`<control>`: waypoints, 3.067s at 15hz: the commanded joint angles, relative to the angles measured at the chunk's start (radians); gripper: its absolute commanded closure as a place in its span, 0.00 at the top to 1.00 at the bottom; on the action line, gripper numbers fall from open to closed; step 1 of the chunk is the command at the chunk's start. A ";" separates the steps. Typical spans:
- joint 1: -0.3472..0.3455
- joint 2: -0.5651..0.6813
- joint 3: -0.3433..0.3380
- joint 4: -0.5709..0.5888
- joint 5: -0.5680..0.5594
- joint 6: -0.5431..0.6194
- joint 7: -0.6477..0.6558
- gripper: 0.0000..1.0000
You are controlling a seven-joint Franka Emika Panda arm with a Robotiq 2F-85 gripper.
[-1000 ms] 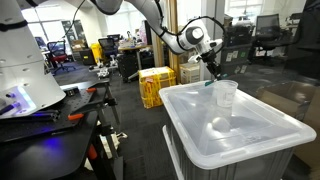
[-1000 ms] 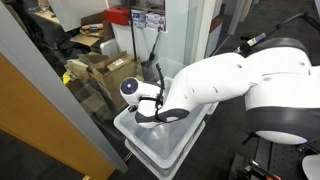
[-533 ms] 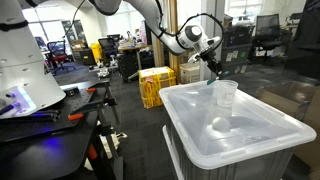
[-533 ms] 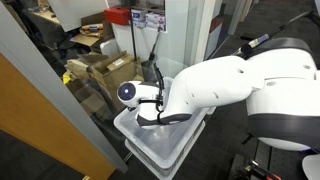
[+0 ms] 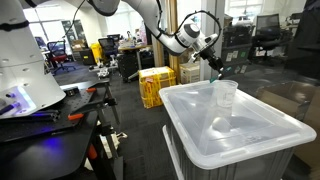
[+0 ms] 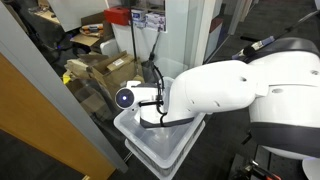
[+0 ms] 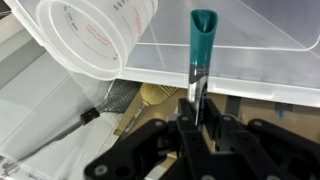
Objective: Pick up the marker and put it in the measuring cup
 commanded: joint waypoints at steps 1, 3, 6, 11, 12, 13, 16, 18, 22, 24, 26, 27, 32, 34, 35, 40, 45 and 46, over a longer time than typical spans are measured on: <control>0.055 -0.036 -0.056 -0.070 -0.074 0.013 0.106 0.05; 0.073 -0.036 -0.077 -0.077 -0.101 0.008 0.150 0.05; 0.108 -0.032 -0.116 -0.094 -0.135 0.000 0.218 0.05; 0.164 -0.029 -0.181 -0.129 -0.176 -0.013 0.316 0.05; 0.176 -0.025 -0.195 -0.134 -0.181 -0.018 0.336 0.05; 0.187 -0.021 -0.210 -0.139 -0.185 -0.021 0.354 0.05; 0.218 -0.020 -0.249 -0.163 -0.193 -0.031 0.400 0.05; 0.234 -0.015 -0.273 -0.175 -0.194 -0.040 0.424 0.05; 0.255 -0.016 -0.305 -0.203 -0.194 -0.056 0.469 0.05; 0.261 -0.017 -0.316 -0.214 -0.194 -0.070 0.485 0.05; 0.268 -0.013 -0.333 -0.223 -0.195 -0.080 0.510 0.05; 0.266 -0.015 -0.334 -0.228 -0.195 -0.079 0.515 0.05; 0.268 0.000 -0.361 -0.239 -0.198 -0.087 0.572 0.05; 0.275 0.013 -0.377 -0.240 -0.205 -0.092 0.606 0.05; 0.277 0.018 -0.383 -0.242 -0.209 -0.089 0.621 0.05; 0.286 0.037 -0.397 -0.247 -0.217 -0.096 0.680 0.05; 0.285 0.044 -0.389 -0.250 -0.212 -0.112 0.710 0.05; 0.285 0.045 -0.388 -0.253 -0.213 -0.105 0.714 0.05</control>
